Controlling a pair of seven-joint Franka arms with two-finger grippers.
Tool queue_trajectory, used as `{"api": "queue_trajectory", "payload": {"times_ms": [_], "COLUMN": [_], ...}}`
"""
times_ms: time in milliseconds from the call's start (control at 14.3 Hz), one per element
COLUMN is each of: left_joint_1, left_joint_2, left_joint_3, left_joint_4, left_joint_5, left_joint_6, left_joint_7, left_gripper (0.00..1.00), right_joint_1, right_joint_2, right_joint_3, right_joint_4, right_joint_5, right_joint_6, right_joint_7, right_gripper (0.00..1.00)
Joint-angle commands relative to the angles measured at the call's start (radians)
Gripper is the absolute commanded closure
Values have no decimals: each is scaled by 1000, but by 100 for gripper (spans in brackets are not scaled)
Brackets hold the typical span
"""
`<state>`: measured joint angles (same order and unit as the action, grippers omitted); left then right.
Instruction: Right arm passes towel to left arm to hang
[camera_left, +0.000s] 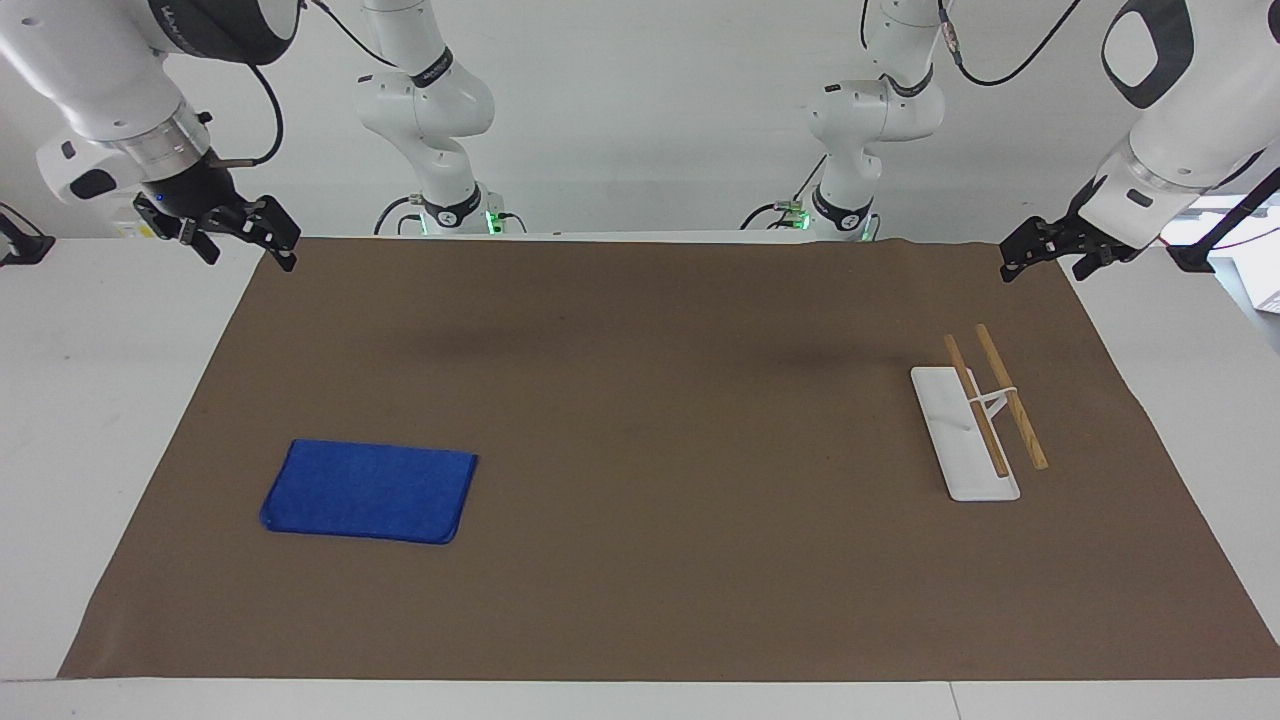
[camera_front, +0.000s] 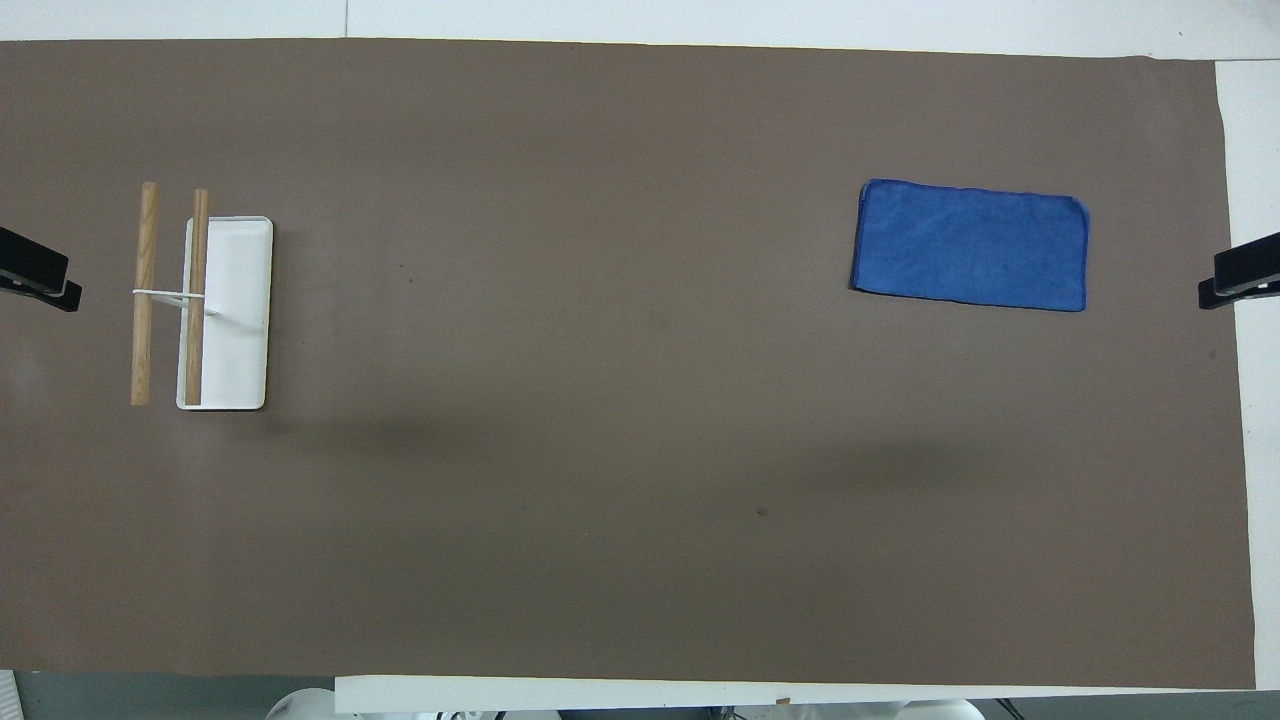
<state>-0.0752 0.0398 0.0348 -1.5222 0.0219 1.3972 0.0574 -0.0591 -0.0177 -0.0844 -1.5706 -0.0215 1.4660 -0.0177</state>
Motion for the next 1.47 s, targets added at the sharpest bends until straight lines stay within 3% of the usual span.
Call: {"api": "queue_trajectory", "payload": {"times_ms": [0,419,559,909,1188,1398], "left_joint_1": [5,5,5,5,5,5], "left_joint_2": [-14,-14,-14,-14,-12,-12], "left_joint_3": [-4,-4,-4,-4,-4,-4], "left_joint_4": [-12,-12,-12,-12,-12,-12], "left_joint_5": [12,12,10,10,12,10], "left_joint_6": [-9,-9,-9,-9,-9,-9], "left_joint_7": [1,1,1,1,1,1], "left_gripper": [0,0,0,0,0,0], "right_joint_1": [-11,-7,-2,30,56,67], "right_joint_2": [-18,-21,-34,-10,122,201], "right_joint_3": [5,3,5,6,6,6], "right_joint_4": [-20,-25,-69,-271,-325,-445], "right_joint_5": [11,11,11,12,12,12], "right_joint_6": [13,5,49,342,502,771], "right_joint_7": [-8,-7,-2,-1,5,5], "right_gripper": [0,0,0,0,0,0]}}
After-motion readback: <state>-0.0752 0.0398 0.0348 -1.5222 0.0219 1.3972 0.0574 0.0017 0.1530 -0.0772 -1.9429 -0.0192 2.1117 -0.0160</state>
